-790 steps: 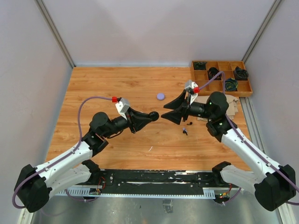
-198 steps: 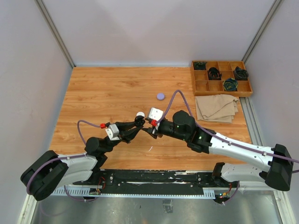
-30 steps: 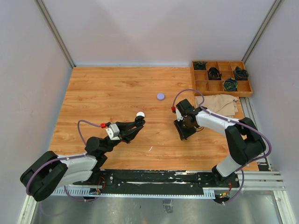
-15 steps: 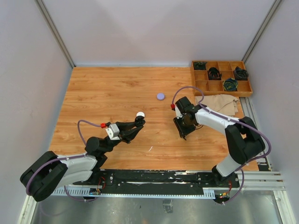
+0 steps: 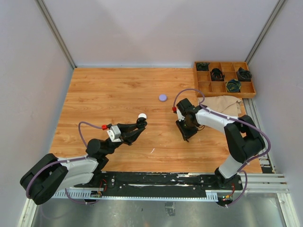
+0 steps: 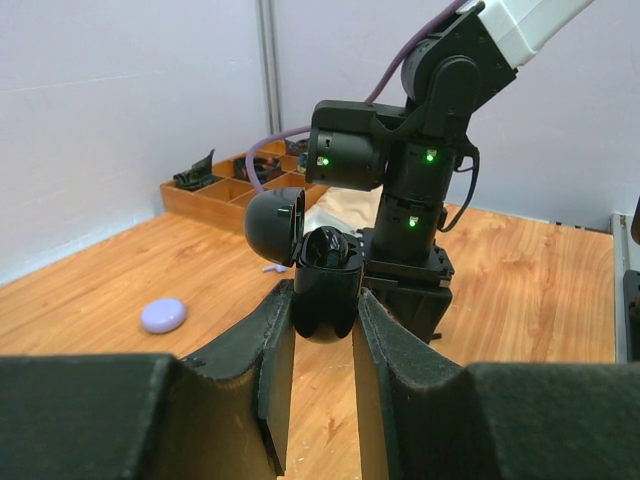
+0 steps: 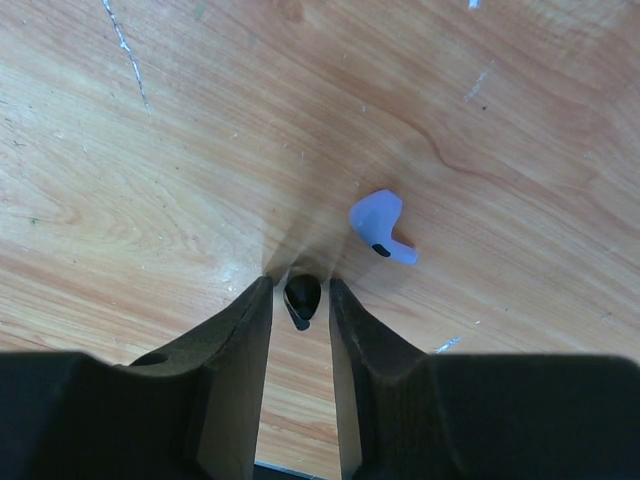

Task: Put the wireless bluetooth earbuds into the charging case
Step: Pick up the earbud from the center of the board, then place the earbud in the charging case.

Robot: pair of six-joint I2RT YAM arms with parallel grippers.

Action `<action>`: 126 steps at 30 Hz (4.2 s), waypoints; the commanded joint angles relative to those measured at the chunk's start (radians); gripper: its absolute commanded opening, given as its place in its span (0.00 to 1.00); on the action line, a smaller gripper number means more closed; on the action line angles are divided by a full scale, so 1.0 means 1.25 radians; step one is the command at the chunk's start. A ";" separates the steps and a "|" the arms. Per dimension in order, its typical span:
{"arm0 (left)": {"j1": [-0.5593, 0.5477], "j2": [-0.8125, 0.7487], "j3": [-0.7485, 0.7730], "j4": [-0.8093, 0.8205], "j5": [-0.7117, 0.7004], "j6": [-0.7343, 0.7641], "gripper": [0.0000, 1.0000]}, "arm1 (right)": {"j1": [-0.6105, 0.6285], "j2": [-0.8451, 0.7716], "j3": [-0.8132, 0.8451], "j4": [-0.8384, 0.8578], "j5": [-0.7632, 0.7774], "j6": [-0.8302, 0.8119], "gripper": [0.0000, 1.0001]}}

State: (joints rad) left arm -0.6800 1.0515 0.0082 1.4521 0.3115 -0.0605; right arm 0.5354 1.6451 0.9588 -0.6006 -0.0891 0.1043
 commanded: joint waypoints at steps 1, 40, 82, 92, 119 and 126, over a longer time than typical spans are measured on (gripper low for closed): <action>0.003 -0.007 -0.029 0.010 0.006 0.002 0.00 | -0.001 0.024 0.013 -0.029 0.019 -0.010 0.28; 0.003 -0.023 -0.070 0.078 -0.021 0.041 0.00 | 0.220 -0.488 -0.038 0.492 -0.115 0.076 0.12; 0.003 -0.015 -0.076 0.123 0.011 0.018 0.00 | 0.353 -0.387 -0.193 0.997 -0.186 0.191 0.12; 0.003 -0.017 -0.080 0.137 0.008 0.009 0.00 | 0.354 -0.393 -0.222 1.012 -0.166 0.191 0.12; 0.002 0.001 -0.086 0.171 0.006 -0.004 0.00 | 0.353 -0.421 -0.249 1.003 -0.117 0.194 0.26; 0.003 0.017 -0.084 0.176 0.008 -0.007 0.00 | 0.353 -0.503 -0.238 0.903 -0.068 0.117 0.35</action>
State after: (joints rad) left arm -0.6800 1.0607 0.0082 1.5272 0.3244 -0.0689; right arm 0.9554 1.0840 0.6384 0.5964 -0.2260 0.3325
